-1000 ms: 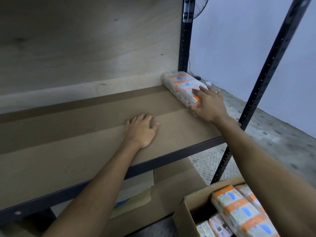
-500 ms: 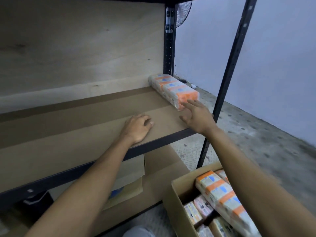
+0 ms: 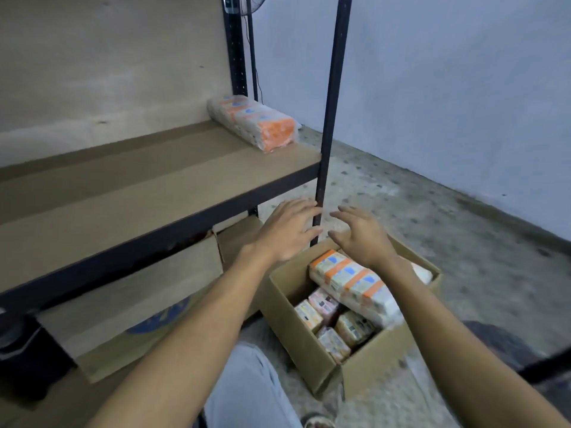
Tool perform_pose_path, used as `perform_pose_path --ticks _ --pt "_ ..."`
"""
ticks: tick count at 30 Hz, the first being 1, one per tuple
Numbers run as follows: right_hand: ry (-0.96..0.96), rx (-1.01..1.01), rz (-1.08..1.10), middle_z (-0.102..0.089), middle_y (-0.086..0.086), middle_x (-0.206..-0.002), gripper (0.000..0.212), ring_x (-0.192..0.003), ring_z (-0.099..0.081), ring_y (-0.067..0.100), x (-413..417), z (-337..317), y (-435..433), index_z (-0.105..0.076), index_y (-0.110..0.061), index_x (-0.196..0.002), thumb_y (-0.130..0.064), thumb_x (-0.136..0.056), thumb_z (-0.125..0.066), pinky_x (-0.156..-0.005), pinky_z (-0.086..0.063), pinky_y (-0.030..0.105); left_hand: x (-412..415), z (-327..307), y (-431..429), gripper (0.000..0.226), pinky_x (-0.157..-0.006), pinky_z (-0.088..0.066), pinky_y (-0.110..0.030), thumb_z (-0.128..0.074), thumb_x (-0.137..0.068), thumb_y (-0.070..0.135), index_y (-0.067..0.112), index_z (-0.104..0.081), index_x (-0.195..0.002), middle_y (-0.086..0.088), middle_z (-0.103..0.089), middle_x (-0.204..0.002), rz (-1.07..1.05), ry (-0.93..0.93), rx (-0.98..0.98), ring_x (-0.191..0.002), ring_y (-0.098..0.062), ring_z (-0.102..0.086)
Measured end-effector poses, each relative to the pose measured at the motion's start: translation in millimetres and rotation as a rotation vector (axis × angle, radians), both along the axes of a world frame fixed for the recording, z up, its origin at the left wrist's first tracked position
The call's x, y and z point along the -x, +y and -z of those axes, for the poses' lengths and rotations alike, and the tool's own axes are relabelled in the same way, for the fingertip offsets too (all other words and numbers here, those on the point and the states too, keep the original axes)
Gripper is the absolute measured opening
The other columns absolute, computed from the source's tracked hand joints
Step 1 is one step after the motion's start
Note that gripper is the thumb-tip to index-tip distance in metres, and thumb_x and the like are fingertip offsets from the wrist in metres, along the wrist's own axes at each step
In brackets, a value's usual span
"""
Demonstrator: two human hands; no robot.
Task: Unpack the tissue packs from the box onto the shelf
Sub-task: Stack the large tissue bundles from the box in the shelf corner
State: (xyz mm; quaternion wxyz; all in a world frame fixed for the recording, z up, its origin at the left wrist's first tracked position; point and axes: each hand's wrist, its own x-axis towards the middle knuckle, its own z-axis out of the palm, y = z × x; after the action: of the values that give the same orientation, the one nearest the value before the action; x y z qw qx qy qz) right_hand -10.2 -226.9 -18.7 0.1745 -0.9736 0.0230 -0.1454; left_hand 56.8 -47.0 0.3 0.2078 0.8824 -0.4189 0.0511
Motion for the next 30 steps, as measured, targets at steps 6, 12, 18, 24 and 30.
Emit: perform_pose_path --ticks 6,12,18,24,30 --pt "0.160 -0.024 0.083 -0.046 0.008 -0.144 0.045 -0.138 -0.034 0.024 53.2 63.4 -35.8 -0.054 -0.015 -0.132 -0.032 -0.090 -0.060 -0.113 -0.019 0.028 9.7 73.9 -33.8 0.049 -0.112 -0.016 -0.030 -0.049 -0.096 0.039 0.019 -0.044 -0.141 0.000 -0.042 -0.147 0.086 0.112 -0.088 -0.140 -0.019 -0.029" --pt "0.273 0.063 0.124 -0.047 0.012 -0.143 0.052 -0.139 -0.032 0.034 72.7 127.0 -53.4 -0.055 -0.013 -0.131 -0.039 -0.087 -0.062 -0.112 -0.024 0.046 5.5 147.5 -58.2 0.056 -0.114 -0.013 -0.030 -0.054 -0.094 0.042 0.021 -0.041 -0.144 -0.003 -0.036 -0.152 0.110 0.248 -0.169 -0.143 -0.020 -0.025" --pt "0.263 0.191 0.130 -0.047 0.007 -0.144 0.057 -0.140 -0.031 0.032 71.8 166.6 -64.8 -0.055 -0.018 -0.130 -0.055 -0.087 -0.041 -0.116 -0.013 0.050 -4.3 198.9 -76.7 0.062 -0.118 -0.011 -0.036 -0.050 -0.094 0.047 0.024 -0.030 -0.149 0.001 -0.024 -0.158 0.163 0.248 -0.285 -0.146 -0.019 -0.015" --pt "0.154 0.288 0.099 -0.052 0.004 -0.139 0.055 -0.139 -0.033 0.032 62.8 186.7 -85.0 -0.059 -0.022 -0.125 -0.052 -0.079 -0.062 -0.115 -0.010 0.050 -14.5 233.3 -97.5 0.071 -0.120 -0.008 -0.039 -0.048 -0.093 0.051 0.026 -0.018 -0.152 0.001 -0.013 -0.160 0.231 0.165 -0.288 -0.148 -0.018 -0.006" --pt "0.189 0.252 0.074 -0.055 0.006 -0.137 0.068 -0.135 -0.039 0.035 55.5 196.6 -96.2 -0.060 -0.021 -0.124 -0.048 -0.065 -0.077 -0.112 -0.021 0.055 -26.8 260.3 -108.2 0.073 -0.121 0.000 -0.039 -0.044 -0.093 0.053 0.029 -0.009 -0.153 0.002 -0.007 -0.161 0.258 0.022 -0.266 -0.149 -0.018 0.003"
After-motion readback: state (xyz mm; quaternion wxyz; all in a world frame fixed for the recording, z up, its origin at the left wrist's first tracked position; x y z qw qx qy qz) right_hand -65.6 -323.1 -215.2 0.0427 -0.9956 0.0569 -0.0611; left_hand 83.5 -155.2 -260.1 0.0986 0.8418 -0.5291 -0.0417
